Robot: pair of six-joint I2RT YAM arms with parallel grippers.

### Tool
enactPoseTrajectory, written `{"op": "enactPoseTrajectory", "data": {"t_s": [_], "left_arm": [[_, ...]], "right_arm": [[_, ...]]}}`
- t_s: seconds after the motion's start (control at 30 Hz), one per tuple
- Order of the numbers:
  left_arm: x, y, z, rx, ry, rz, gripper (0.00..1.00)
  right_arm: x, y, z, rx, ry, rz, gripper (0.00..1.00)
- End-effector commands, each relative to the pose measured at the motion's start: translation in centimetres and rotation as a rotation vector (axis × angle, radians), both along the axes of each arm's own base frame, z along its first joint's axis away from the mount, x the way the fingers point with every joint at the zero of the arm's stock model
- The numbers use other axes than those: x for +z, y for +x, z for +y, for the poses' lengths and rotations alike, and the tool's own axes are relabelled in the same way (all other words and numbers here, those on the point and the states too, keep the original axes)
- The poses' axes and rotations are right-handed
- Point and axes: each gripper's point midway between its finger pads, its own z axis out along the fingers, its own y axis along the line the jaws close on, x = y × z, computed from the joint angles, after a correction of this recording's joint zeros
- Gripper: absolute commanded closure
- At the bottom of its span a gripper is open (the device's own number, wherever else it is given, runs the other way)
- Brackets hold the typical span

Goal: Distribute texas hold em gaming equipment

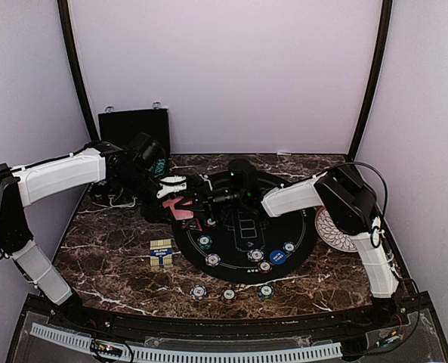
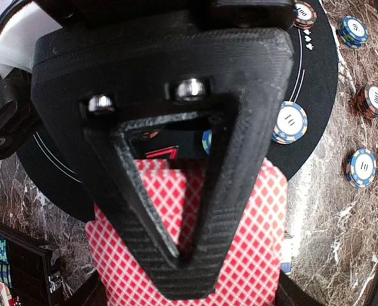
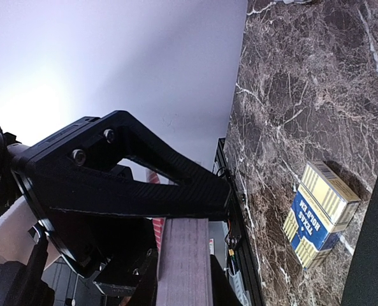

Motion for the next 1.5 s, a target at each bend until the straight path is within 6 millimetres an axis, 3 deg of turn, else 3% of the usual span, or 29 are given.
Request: {"op": "enactPoseTrajectory", "data": {"t_s": [0.0, 0.1, 0.3, 0.5, 0.6, 0.73, 0.8, 0.9, 0.97, 1.47], "left_arm": [[0.3, -0.4, -0.6, -0.037, 0.0, -0.003, 0.59], [0.2, -0.4, -0.6, -0.034, 0.004, 0.0, 0.59], [-0.1, -0.2, -0.6, -0.023, 0.02, -0.003, 0.59], [-0.1, 0.4, -0.5, -0.004, 0.034, -0.015, 0.63], [-0.2, 0.4, -0.5, 0.0, 0.038, -0.009, 0.63], [-0.5, 0.3, -0.3, 0.003, 0.054, 0.011, 0.5], [-0.6, 0.2, -0.3, 0.004, 0.059, 0.019, 0.37], [-0.6, -0.1, -0.4, -0.002, 0.053, 0.039, 0.08], [-0.7, -0.5, -0.5, -0.011, 0.05, 0.052, 0.02], [-0.1, 0.2, -1.0, -0.015, 0.052, 0.03, 0.06]], "right_arm": [[3.6, -0.8, -0.1, 0.027, 0.08, -0.071, 0.8], [3.8, -0.6, 0.0, 0.026, 0.086, -0.069, 0.68], [4.1, -0.9, 0.3, 0.039, 0.105, -0.064, 0.64], [3.5, -1.3, 0.2, 0.05, 0.107, -0.039, 0.65], [3.4, -1.3, 0.3, 0.052, 0.116, -0.03, 0.73], [3.3, -1.1, 0.4, 0.051, 0.118, -0.025, 0.87], [3.3, -1.1, 0.4, 0.05, 0.119, -0.024, 0.92], [3.3, -1.1, 0.3, 0.049, 0.124, -0.022, 0.96], [3.3, -1.2, 0.3, 0.049, 0.126, -0.02, 0.97], [1.8, -1.2, 0.3, 0.049, 0.088, -0.016, 1.0]]}}
